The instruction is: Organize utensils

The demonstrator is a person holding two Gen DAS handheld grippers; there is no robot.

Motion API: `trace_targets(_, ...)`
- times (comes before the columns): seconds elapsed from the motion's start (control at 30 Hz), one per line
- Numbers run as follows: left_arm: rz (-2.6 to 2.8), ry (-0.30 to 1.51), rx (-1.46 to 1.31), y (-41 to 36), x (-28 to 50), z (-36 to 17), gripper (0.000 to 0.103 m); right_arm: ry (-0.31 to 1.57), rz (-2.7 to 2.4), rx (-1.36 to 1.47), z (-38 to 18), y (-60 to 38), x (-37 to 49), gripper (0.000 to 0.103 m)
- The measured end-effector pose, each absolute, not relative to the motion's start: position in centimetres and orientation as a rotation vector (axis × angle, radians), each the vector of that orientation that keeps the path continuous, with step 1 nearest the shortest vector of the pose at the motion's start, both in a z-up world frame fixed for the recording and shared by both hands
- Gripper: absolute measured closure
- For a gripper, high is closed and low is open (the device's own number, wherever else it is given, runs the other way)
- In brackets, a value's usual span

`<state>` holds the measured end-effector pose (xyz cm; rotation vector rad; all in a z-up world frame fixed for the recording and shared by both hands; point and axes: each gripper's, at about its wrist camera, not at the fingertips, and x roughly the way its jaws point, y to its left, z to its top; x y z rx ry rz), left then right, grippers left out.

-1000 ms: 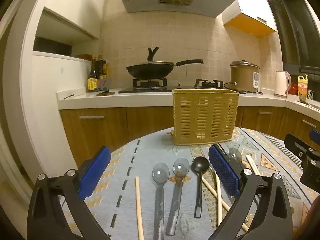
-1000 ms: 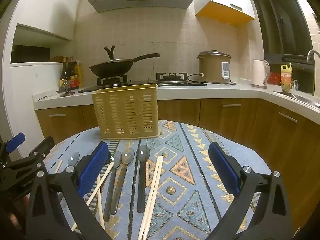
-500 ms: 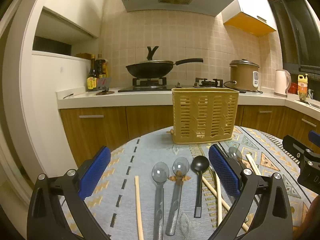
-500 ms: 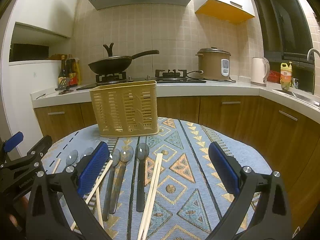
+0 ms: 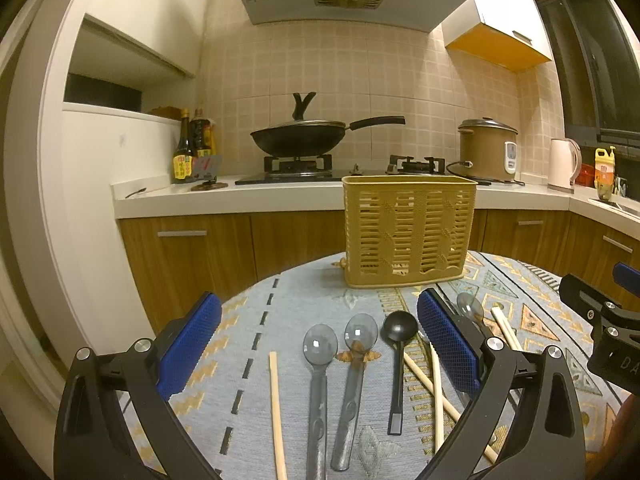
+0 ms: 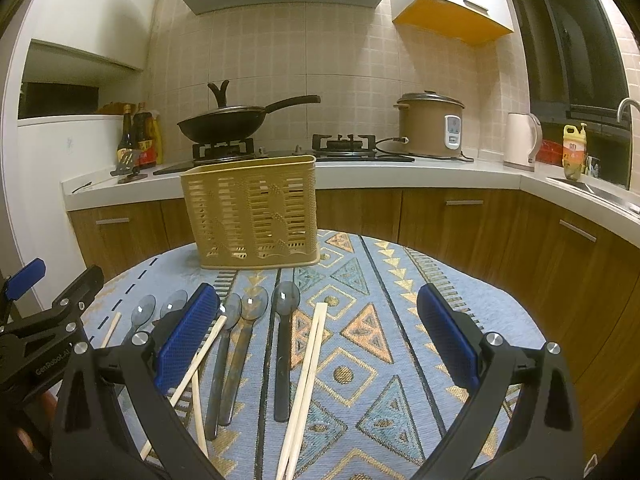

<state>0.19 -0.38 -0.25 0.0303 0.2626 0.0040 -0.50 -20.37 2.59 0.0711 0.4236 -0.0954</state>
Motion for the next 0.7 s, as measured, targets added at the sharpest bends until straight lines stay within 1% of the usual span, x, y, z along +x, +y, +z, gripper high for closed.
trace_targets(0.7, 0.004, 0.266, 0.029, -0.39, 0.19, -0.31, 0.008, 0.425, -0.097, 0.073, 2.44, -20.45, -0.32, 0.008)
